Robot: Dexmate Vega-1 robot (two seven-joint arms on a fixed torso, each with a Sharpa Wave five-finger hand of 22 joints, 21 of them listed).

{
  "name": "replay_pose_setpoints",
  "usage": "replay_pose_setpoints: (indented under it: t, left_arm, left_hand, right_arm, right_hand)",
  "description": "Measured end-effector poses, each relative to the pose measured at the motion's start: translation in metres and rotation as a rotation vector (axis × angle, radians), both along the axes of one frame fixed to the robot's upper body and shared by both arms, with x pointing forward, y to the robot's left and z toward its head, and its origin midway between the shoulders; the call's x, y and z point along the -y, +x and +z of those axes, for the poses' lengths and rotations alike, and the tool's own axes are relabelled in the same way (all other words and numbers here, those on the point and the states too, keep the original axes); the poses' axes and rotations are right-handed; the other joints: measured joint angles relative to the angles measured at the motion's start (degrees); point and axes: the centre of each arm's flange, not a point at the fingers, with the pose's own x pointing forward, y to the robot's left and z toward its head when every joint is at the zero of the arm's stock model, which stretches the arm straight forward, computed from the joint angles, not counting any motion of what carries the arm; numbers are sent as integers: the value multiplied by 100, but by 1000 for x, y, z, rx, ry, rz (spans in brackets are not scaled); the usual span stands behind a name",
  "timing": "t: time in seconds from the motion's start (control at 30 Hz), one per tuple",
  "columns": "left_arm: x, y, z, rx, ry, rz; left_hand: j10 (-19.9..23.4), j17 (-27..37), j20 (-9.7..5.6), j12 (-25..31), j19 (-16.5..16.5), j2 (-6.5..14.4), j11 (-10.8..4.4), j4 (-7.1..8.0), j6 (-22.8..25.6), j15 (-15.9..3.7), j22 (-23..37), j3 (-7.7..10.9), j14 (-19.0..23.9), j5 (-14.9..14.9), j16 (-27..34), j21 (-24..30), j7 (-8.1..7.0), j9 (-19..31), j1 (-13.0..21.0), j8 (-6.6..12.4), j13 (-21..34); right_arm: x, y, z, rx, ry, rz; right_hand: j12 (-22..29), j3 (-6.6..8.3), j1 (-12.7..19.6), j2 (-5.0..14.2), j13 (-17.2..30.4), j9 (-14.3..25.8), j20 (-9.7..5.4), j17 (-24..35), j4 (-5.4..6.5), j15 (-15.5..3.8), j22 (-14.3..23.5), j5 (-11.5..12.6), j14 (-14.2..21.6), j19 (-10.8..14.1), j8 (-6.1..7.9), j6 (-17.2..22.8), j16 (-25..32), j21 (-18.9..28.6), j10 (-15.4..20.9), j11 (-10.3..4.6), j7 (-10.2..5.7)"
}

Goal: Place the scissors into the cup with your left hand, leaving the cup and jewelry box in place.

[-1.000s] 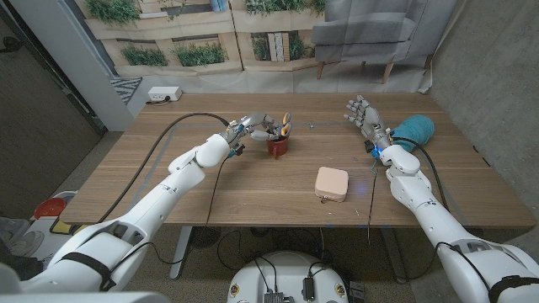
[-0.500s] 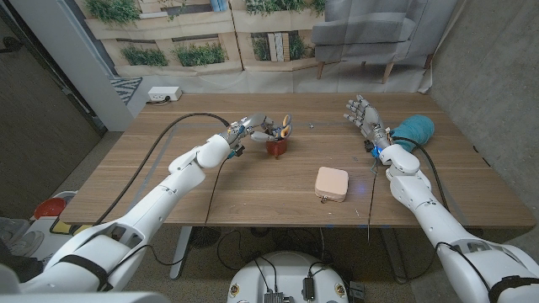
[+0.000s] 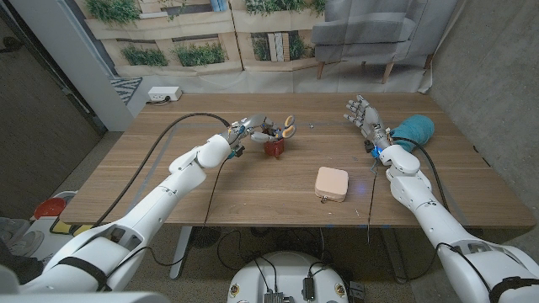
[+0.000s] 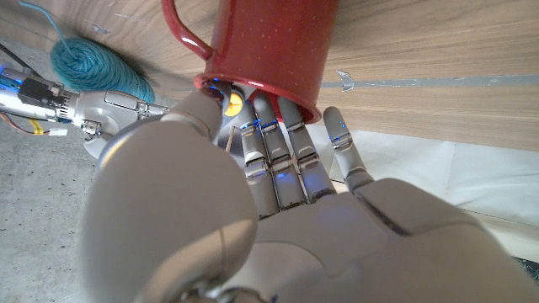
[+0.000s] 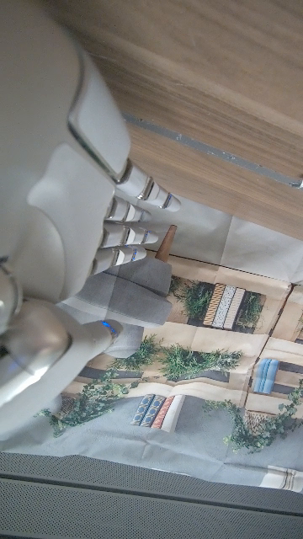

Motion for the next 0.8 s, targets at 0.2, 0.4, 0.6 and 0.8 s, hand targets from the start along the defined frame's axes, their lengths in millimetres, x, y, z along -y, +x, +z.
replay_pose_setpoints:
  t: [0.2, 0.4, 0.6, 0.8]
  left_arm:
    - [-1, -1, 0, -2, -8, -2]
    - [-1, -2, 1, -3, -12, -4]
    - [-3, -4, 1, 1, -17, -6]
    - [-3, -6, 2, 7, -22, -8]
  left_hand:
    - [-249, -26, 53, -259, -113, -60, 17, 19, 27, -3, 10, -180, -175, -32, 1, -5, 325, 103, -166, -43, -113]
    - [-430, -52, 104, -445, -225, -89, 62, 40, -309, 7, 29, -283, -307, -45, 0, -45, 273, 21, -287, -42, -186]
    - [-695, -79, 135, -642, -317, -74, 107, 35, -670, 17, 29, -349, -486, -45, 0, -70, 241, -40, -348, -41, -242]
    - [-847, -124, 154, -750, -335, -97, 195, 11, -941, 58, 29, -373, -590, -89, -44, -70, 241, -93, -369, -41, -286]
  right_arm:
    - [0, -1, 0, 2, 0, 0]
    - [0, -1, 0, 2, 1, -1]
    - [0, -1, 0, 3, 1, -1]
    - [0, -2, 0, 2, 0, -1]
  right_hand:
    - [0, 0, 0, 0, 0, 0, 0, 0, 0, 32, 0, 0, 32, 0, 0, 0, 0, 0, 0, 0, 0]
    - [0, 0, 0, 0, 0, 0, 0, 0, 0, 32, 0, 0, 32, 0, 0, 0, 0, 0, 0, 0, 0]
    - [0, 0, -2, 2, 0, 0, 0, 0, 0, 32, 0, 0, 32, 0, 0, 0, 0, 0, 0, 0, 0]
    - [0, 0, -17, 16, 0, 0, 0, 0, 0, 32, 0, 0, 32, 0, 0, 0, 0, 0, 0, 0, 0]
